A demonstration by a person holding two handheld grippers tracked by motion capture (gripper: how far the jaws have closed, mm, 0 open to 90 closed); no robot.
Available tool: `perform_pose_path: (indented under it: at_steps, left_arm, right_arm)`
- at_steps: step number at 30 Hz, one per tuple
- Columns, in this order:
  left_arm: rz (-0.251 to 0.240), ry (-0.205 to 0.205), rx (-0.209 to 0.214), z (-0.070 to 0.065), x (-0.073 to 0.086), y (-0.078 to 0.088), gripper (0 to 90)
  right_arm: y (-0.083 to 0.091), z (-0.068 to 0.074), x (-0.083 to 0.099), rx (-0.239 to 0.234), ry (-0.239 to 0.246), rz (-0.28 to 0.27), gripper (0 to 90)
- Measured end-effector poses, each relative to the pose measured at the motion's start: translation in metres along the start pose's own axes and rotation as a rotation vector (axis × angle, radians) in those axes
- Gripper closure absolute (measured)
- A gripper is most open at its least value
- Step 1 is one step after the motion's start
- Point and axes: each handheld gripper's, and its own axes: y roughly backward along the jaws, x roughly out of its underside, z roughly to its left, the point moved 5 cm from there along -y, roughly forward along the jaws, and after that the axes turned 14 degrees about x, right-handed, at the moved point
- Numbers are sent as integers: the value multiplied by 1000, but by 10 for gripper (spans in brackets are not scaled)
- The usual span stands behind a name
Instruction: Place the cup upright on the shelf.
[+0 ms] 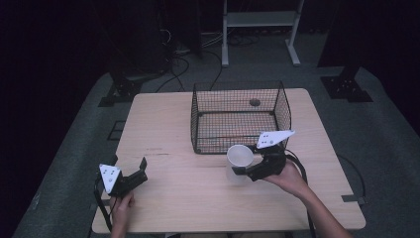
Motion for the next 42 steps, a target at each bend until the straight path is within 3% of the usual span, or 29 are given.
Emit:
perform_pose_path:
  at_steps: [17,42]
  left_arm:
    - [-1,1,2,0,0,0,0]
    - [-2,3,4,0,0,0,0]
  right_arm:
    - [-1,-8,-28,-23,0,-18,192]
    - [-6,-25,-60,-6,2,-19,192]
